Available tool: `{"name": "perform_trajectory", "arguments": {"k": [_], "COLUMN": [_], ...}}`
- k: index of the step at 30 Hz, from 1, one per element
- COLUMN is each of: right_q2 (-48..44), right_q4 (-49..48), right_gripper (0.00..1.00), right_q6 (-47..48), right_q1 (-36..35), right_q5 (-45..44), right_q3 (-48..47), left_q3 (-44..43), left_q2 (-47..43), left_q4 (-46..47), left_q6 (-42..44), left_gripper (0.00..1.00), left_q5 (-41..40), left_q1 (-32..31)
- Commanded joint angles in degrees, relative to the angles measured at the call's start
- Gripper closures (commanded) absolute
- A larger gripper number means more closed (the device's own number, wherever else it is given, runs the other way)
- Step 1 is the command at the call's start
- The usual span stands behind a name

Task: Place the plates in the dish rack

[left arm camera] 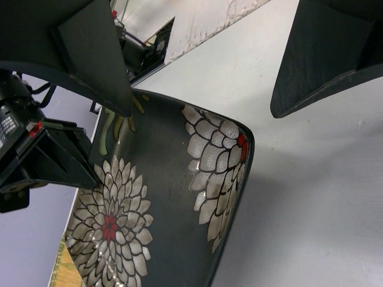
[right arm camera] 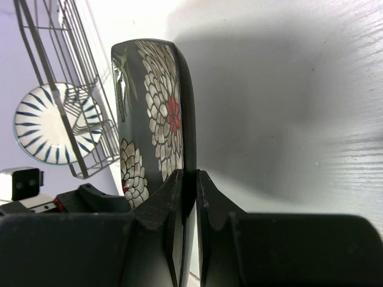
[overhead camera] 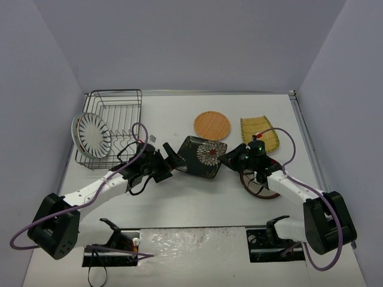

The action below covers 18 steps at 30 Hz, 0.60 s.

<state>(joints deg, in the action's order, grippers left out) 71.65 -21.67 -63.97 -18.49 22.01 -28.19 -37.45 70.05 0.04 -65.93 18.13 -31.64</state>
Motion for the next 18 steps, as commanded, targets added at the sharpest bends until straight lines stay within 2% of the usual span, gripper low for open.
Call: {"name": "perform_trajectory", "arguments": {"k": [1, 6, 10, 12, 15, 18], "right_q2": [-5.91, -8.58, -11.01, -12.18, -14.02, -15.38], "right_q4": [-13.80, -14.35, -15.86, -15.47, -15.70, -17.01], "right_gripper": [1.00, 1.00, 1.00, 1.00, 1.00, 1.00], "right_q6": [-7.41, -9.78, -12.08, -12.37, -13.67, -14.97], "right_q1": [-1.33, -2.27, -3.13, -3.49, -4.31, -5.08], "right_q5": [-1.71, -4.74, -7.65, -9.08, -10.83, -12.56], "right_q3": [-1.72, -0.85, 0.59, 0.68, 1.66, 2.56], "left_q3": [-5.19, -7.92, -9.31, -9.75, -9.77, -10.82], "left_q2": [1.43, 2.99, 3.64, 3.78, 4.05, 4.55], "left_q4": [5.96, 8.23, 9.13, 10.04, 12.64, 12.62], "left_q6": [-4.76, -5.89, -6.34, -6.92, -8.17, -8.27], "left_gripper": [0.03, 0.04, 0.12, 0.17, 0.32, 0.39], "left_q5": [-2.29, -3.57, -5.49, -6.22, -7.07, -7.94], "left_q1": [-1.19, -3.11, -4.19, -4.17, -4.49, -4.88]}}
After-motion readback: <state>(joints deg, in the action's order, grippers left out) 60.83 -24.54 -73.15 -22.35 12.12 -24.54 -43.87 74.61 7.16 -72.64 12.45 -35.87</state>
